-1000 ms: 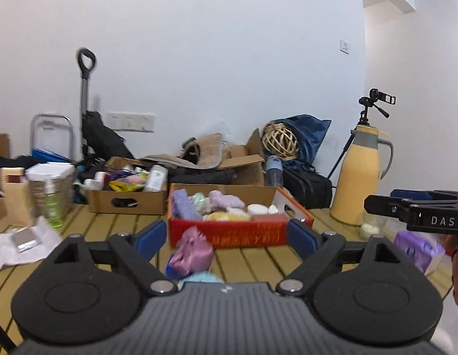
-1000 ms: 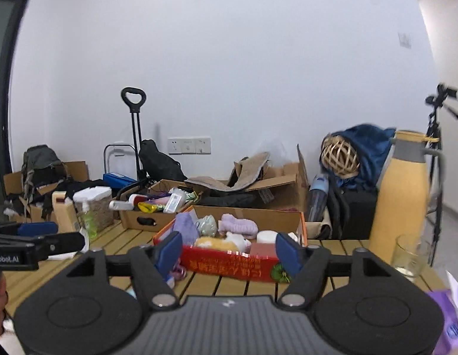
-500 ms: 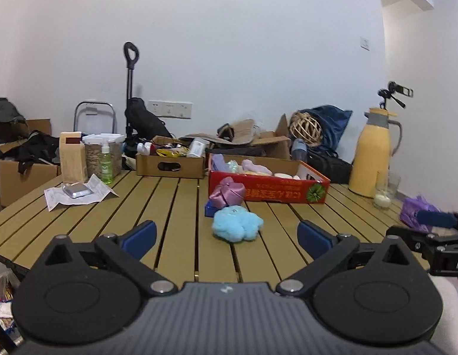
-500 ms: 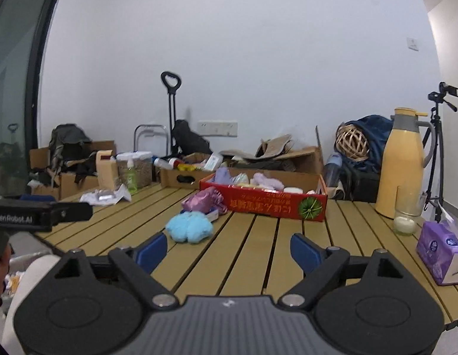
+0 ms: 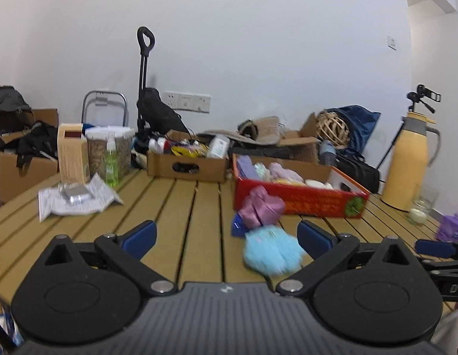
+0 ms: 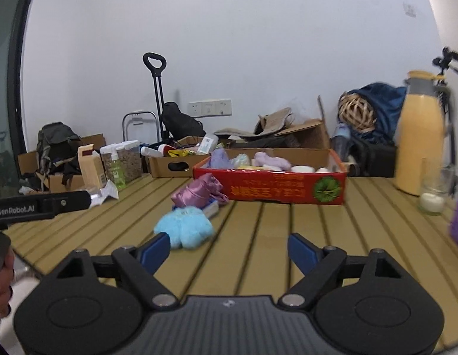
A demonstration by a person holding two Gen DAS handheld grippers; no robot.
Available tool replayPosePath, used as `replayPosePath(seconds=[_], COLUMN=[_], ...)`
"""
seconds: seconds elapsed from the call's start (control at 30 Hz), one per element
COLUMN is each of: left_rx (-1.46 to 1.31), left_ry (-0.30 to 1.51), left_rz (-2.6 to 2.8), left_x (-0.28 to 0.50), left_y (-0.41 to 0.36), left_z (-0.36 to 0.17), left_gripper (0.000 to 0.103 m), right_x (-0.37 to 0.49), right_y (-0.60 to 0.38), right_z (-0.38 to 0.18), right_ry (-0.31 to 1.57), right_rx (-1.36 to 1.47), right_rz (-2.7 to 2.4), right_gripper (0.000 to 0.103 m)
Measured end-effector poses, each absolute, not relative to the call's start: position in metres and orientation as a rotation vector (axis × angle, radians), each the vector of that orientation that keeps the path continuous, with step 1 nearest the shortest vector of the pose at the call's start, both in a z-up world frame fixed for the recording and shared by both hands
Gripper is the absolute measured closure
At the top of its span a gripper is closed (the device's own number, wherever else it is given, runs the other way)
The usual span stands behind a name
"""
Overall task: Organize soft objects
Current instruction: 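Return both tools to the table, then grasp the pink satin scrunchie with the left tool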
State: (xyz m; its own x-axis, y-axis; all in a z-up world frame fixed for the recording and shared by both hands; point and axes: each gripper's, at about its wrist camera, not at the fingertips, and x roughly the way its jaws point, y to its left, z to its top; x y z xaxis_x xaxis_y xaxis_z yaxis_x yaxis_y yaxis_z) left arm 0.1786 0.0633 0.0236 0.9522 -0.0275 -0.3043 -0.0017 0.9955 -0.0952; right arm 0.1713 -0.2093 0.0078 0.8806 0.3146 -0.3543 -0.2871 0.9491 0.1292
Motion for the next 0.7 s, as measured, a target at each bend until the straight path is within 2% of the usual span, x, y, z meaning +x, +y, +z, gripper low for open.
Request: replayPosePath(seconds=[0.27,0.37,0.43,0.47,0.5,0.53,0.57,0.6,0.63,0.7], left_rx=[-0.096,-0.13,-0.156,-0.164,-0.173,-0.185,-0.201,-0.218,-0.233,-0.275], left_ry=[0.412,0.477,0.558,0.59,0.623,0.661,0.695,0.717,0.741,0.772], left_rz=[-0.139,-0.227,-0.275,-0.31,-0.319,-0.315,-0.323,-0.338,-0.345,-0.363], left_x=[0.31,0.365,0.405,0.423,0.439,0.455,0.467,0.476,0.484,0.49], left_y=[0.083,0.083,0.076,0.073,0.069,0.065,0.062,0.059,0.058,0.059], left_z=[0.024,0.021,0.014,0.009,0.003,-0.003,-0.008,-0.014,-0.02,-0.026], left_gripper=[0.001,0.007,0.013,0.016,0.023,0.03,0.032,0.042,0.061,0.074], right_x=[0.297,0.336,0.357,0.366,0.372,0.377,0.381,0.384,0.386,0.387], right_y=[-0.147,-0.13,-0.123,-0.121,-0.12,-0.121,-0.122,-0.124,-0.128,-0.134], right_z=[-0.003,-0.012,-0.019,-0.022,-0.026,-0.029,-0.032,-0.034,-0.035,-0.033], right_ry=[0.449,0.488,0.516,0.53,0.538,0.541,0.545,0.553,0.556,0.556], right_rx=[0.114,0.138,0.172,0.196,0.217,0.236,0.257,0.278,0.296,0.284], right_rz=[0.416,0.41,0.398,0.395,0.396,0.406,0.422,0.442,0.467,0.497], right_gripper=[0.029,0.034,0.044,0.046,0.05,0.059,0.064,0.075,0.078,0.084])
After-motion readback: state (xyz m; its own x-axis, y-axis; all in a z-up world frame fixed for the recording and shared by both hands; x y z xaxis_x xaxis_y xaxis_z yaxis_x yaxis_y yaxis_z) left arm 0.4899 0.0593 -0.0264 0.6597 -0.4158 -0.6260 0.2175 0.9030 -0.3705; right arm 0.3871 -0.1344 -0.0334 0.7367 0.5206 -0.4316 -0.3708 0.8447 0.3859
